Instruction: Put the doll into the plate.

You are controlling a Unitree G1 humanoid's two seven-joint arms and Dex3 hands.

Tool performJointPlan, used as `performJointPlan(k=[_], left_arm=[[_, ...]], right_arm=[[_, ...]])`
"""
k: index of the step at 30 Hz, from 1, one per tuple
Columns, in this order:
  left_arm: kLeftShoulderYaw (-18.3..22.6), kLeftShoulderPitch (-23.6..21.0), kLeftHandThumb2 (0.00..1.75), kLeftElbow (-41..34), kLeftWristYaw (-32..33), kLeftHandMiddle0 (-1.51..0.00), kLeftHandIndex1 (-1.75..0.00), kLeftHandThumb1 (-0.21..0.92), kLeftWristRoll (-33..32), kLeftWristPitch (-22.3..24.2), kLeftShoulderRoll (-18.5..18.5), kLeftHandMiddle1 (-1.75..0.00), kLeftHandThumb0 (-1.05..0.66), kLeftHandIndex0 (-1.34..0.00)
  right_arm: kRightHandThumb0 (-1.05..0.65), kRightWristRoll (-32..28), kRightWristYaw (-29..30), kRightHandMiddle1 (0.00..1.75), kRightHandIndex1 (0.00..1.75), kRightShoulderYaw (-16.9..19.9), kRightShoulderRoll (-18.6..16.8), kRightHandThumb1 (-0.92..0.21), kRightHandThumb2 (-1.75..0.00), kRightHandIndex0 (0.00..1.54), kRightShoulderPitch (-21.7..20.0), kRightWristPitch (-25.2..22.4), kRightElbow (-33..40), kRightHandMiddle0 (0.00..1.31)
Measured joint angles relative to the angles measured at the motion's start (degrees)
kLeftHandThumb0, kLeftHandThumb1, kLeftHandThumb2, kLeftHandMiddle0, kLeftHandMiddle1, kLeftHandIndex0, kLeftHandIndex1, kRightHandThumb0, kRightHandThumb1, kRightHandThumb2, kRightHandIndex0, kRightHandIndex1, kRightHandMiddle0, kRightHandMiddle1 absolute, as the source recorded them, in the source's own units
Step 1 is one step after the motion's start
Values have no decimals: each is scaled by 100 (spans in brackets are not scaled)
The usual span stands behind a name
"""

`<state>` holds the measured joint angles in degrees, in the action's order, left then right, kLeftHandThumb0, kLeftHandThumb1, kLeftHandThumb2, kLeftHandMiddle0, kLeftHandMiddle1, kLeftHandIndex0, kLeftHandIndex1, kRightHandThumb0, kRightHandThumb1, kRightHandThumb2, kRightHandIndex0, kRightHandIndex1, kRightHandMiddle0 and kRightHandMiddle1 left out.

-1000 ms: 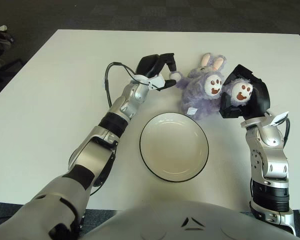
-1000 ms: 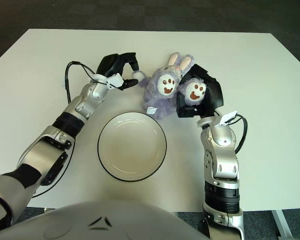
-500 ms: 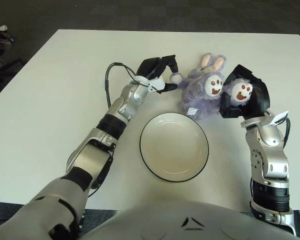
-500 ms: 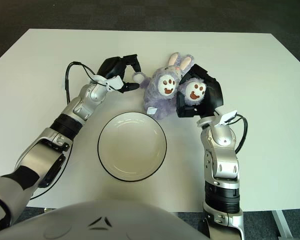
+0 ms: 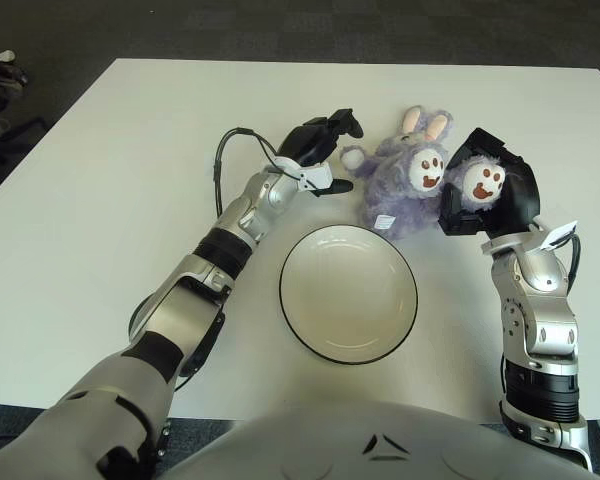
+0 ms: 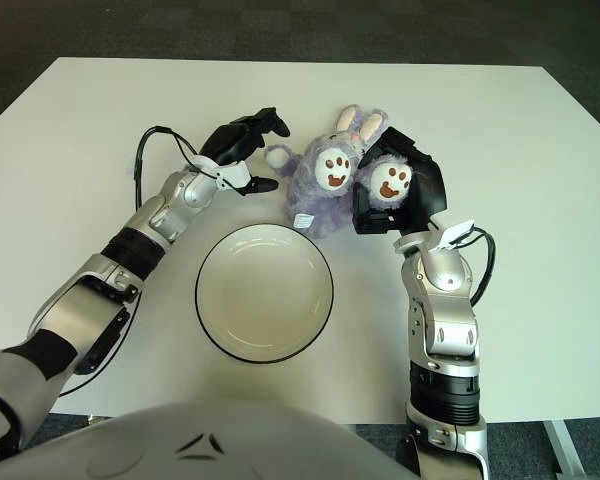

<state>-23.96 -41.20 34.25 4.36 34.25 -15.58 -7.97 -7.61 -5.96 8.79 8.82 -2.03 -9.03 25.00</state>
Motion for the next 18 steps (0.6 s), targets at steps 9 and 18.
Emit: performJointPlan(k=[9, 18], left_arm=[[-5, -99, 93, 252, 8, -11, -107, 34, -4, -61, 153, -146, -64, 0], [12, -145, 101, 492, 29, -14, -123, 33, -123, -225, 326, -146, -54, 0]], right_arm=[[-1, -33, -46, 167, 168, -10, -4, -8, -154, 71, -17, 22, 0, 70], [-1, -43, -62, 166, 168, -16, -33, -8, -154, 71, -17, 85, -3, 70]])
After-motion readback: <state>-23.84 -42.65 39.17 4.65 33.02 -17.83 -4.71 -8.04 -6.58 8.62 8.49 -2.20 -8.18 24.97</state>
